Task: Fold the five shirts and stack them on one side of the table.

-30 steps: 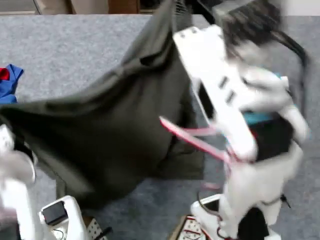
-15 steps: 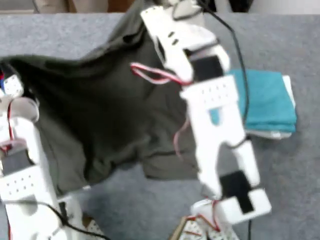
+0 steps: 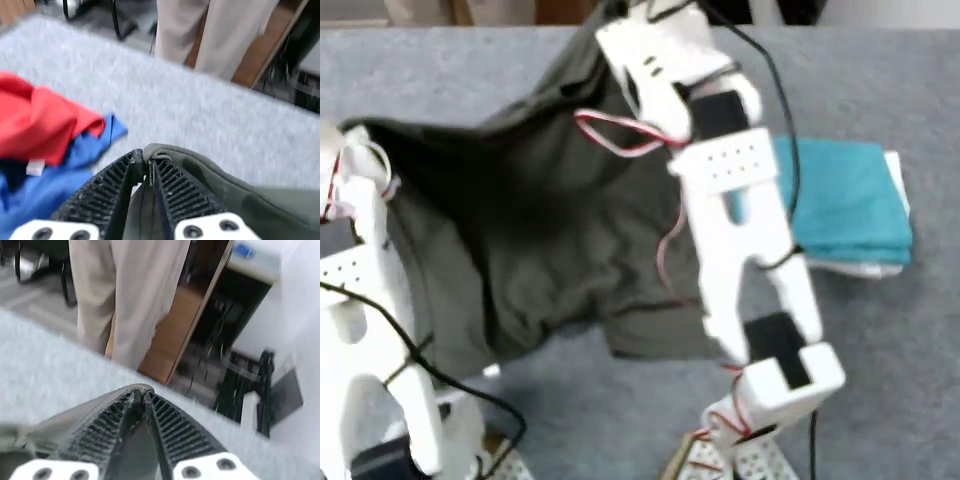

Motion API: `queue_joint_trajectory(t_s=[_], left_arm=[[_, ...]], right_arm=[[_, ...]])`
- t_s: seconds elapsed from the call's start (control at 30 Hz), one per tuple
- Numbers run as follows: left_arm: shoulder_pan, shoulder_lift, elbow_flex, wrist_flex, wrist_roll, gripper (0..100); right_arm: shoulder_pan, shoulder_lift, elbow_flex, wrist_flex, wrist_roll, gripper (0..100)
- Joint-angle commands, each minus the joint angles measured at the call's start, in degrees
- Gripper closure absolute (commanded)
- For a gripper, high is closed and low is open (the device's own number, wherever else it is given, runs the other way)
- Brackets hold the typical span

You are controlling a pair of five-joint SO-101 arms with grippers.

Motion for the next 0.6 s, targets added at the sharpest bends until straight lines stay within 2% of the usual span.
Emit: queue_joint_trajectory(t_s=[0.0, 0.13, 0.3, 0.4, 0.57], left_arm=[[0.4, -2.2, -3.7, 8.5, -0.3, 98], [0.6, -6.6, -3.7, 19.5, -6.0, 98], [3.0, -14.4, -1.2, 30.4, -9.6, 98], [5.5, -19.9, 3.2, 34.2, -10.6, 98], [7.2, -28.8, 16.3, 34.7, -11.3, 98]], right_arm=[[2.3, -0.5, -3.4, 8.5, 0.5, 99.5], [3.8, -2.0, -5.3, 22.8, 0.8, 99.5], [3.8, -5.8, -8.9, 39.5, 7.6, 99.5], [3.8, -8.7, -8.7, 44.9, 8.0, 99.5], [3.8, -11.6, -8.7, 54.0, 10.0, 99.5]])
